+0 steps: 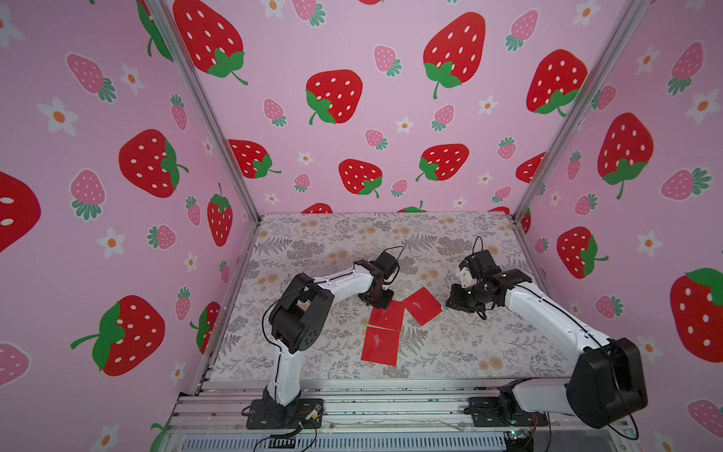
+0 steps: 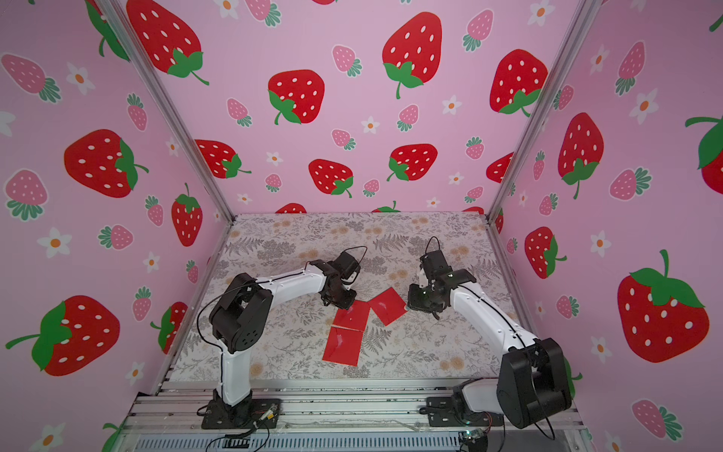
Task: Seal the envelope with a glue stick
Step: Seal the envelope at the center of the board.
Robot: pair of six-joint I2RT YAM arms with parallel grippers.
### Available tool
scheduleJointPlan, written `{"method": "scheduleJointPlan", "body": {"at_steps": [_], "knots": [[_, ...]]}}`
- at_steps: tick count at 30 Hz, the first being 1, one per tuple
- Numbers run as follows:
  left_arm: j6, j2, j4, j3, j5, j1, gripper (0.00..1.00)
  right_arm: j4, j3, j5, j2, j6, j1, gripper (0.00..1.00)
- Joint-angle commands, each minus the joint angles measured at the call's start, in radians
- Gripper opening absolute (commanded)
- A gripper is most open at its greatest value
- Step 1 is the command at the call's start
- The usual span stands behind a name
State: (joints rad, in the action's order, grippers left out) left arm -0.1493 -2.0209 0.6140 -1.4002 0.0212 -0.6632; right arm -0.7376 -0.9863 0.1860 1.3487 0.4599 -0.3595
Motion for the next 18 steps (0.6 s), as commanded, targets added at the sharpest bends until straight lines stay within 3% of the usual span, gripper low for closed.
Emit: {"method": "scheduleJointPlan", "body": {"at_steps": [1, 8, 14, 18], "knots": [[0.026, -0.051, 0.048, 0.011, -0.087, -0.013, 0.13, -0.029, -0.026, -0.003, 0.012, -0.001, -0.004, 0.00], [0.041, -0.090, 0.058, 0.052, -0.179, -0.064, 0.14, -0.025, -0.028, -0.002, 0.019, 0.002, -0.009, 0.00], [0.005, 0.025, 0.007, 0.052, -0.126, -0.055, 0.19, -0.018, -0.048, -0.023, 0.007, 0.001, -0.009, 0.00], [-0.023, 0.113, 0.005, -0.010, -0.085, -0.048, 0.30, 0.015, -0.058, -0.042, -0.024, 0.005, -0.009, 0.00]]}}
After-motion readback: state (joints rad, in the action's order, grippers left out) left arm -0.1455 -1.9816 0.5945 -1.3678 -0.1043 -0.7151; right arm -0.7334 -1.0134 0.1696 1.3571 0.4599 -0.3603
